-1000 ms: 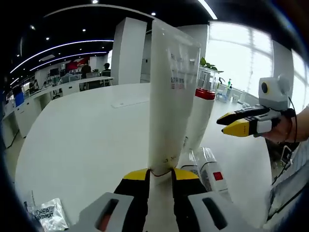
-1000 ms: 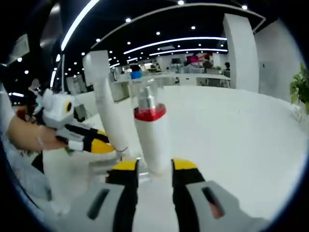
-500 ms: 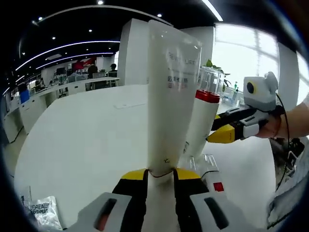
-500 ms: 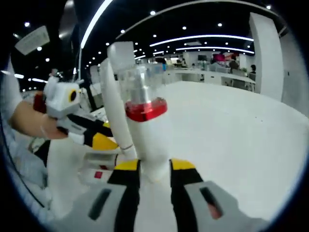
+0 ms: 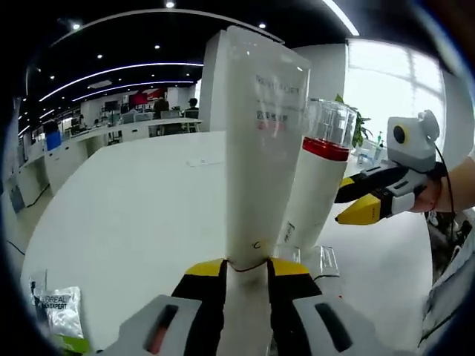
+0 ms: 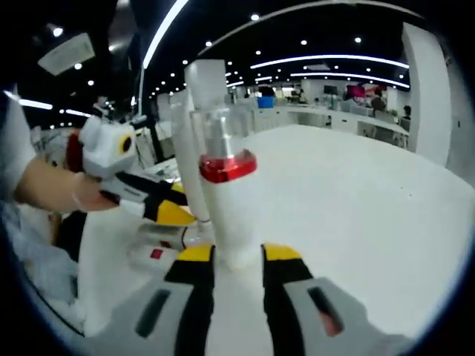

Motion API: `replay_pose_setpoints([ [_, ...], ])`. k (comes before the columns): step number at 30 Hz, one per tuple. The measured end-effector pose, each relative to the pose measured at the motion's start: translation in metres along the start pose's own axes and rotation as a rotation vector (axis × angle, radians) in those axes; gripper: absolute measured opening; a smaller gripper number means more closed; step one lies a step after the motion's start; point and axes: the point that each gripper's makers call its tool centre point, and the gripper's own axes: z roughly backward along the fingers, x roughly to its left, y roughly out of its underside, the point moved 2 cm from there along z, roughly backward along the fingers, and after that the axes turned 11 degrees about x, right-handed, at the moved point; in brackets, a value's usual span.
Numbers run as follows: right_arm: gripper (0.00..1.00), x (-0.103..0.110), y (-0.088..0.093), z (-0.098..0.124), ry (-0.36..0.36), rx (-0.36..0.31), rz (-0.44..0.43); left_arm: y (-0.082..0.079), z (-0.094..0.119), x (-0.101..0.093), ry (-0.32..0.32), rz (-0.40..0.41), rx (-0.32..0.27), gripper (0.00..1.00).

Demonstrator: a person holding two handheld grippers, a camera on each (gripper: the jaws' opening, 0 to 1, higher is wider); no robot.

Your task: Arrange the skincare products in the storage area until every visible bottle or jar stands upright without overlapping.

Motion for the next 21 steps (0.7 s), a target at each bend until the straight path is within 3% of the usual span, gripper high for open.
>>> replay_pose_setpoints([
  [7, 0.23, 0.001, 0.0, -0.008, 0.004, -0.017, -0.039, 0.001, 0.003, -0.002, -0.009, 0.02, 0.007, 0.22],
  [21, 0.22, -0.005, 0.002, -0.011, -0.025, -0.033, 0.0, -0.001, 0.004, -0.004, -0.034, 0.028, 0.031, 0.22],
])
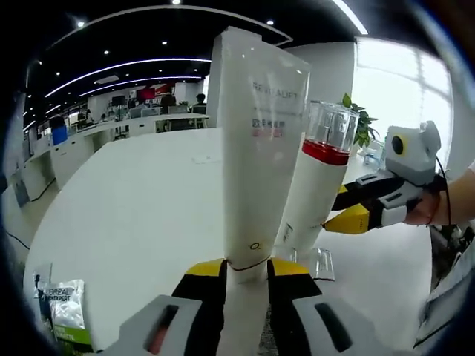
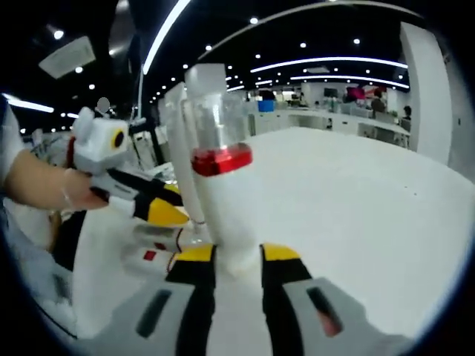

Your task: Arrange the skincare products in the storage area until every visible bottle or jar stands upright without overlapping.

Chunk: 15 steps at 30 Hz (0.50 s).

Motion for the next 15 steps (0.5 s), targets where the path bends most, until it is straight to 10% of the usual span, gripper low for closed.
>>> replay_pose_setpoints([
  [15, 0.21, -0.0023, -0.0014, 0.0043, -0.034, -0.025, -0.026, -0.0004, 0.0055, 0.005, -0.002, -0.031, 0.024, 0.21],
])
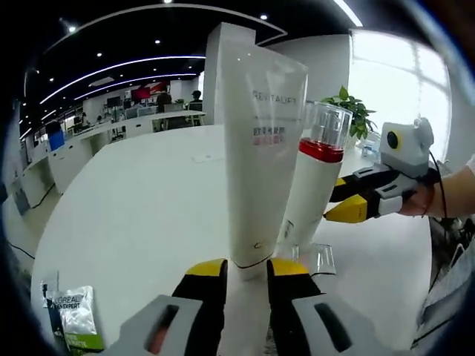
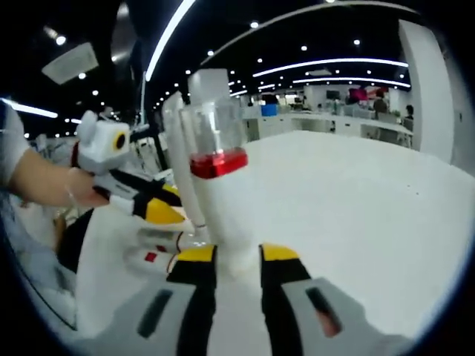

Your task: Arrange the skincare products in the storage area until every visible bottle or jar stands upright without overlapping.

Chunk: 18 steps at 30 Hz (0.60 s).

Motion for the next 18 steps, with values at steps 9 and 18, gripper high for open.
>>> replay_pose_setpoints([
  [9, 0.21, 0.009, 0.002, -0.002, 0.038, -0.008, -0.073, 0.001, 0.002, 0.001, 0.036, -0.029, -0.015, 0.21],
  [18, 0.21, 0.008, -0.003, -0.008, 0.113, 0.006, -0.079, -0.005, 0.004, 0.007, 0.114, -0.034, -0.047, 0.2],
])
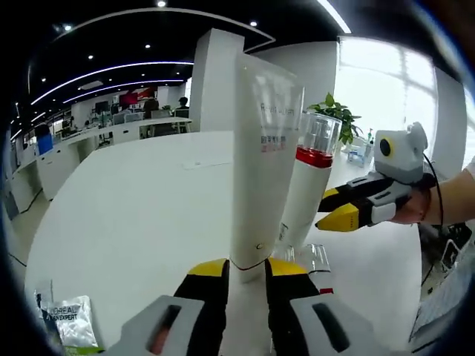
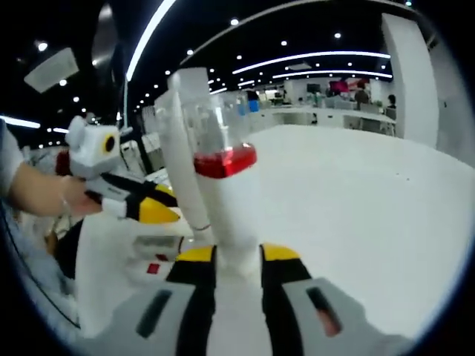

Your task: Arrange the skincare products in the storage area until every visible bottle or jar stands upright without overlapping.

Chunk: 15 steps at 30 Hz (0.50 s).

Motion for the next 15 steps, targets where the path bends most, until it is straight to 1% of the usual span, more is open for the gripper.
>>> replay_pose_setpoints([
  [1, 0.21, -0.001, -0.002, 0.0, 0.009, -0.009, -0.015, 0.0, -0.001, -0.001, 0.017, -0.009, 0.005, 0.2],
  [3, 0.22, 0.002, -0.005, -0.001, 0.003, -0.014, -0.038, 0.002, -0.002, -0.001, 0.022, -0.025, 0.018, 0.19],
  [5, 0.22, 0.002, -0.005, -0.002, -0.002, -0.008, -0.03, 0.003, -0.007, -0.003, 0.046, -0.035, 0.021, 0.19],
  [7, 0.22, 0.002, -0.007, -0.004, -0.008, -0.003, -0.028, 0.005, -0.01, -0.001, 0.033, -0.06, 0.036, 0.17],
  [10, 0.22, 0.003, -0.008, -0.006, -0.006, 0.013, -0.031, 0.003, -0.011, 0.0, 0.032, -0.077, 0.039, 0.17],
  [12, 0.22, 0.004, -0.009, -0.009, -0.003, 0.022, -0.015, 0.003, -0.013, 0.001, 0.042, -0.07, 0.044, 0.17],
  [15, 0.21, 0.006, -0.01, -0.01, -0.017, 0.022, -0.004, 0.001, -0.015, -0.001, 0.045, -0.077, 0.037, 0.17],
])
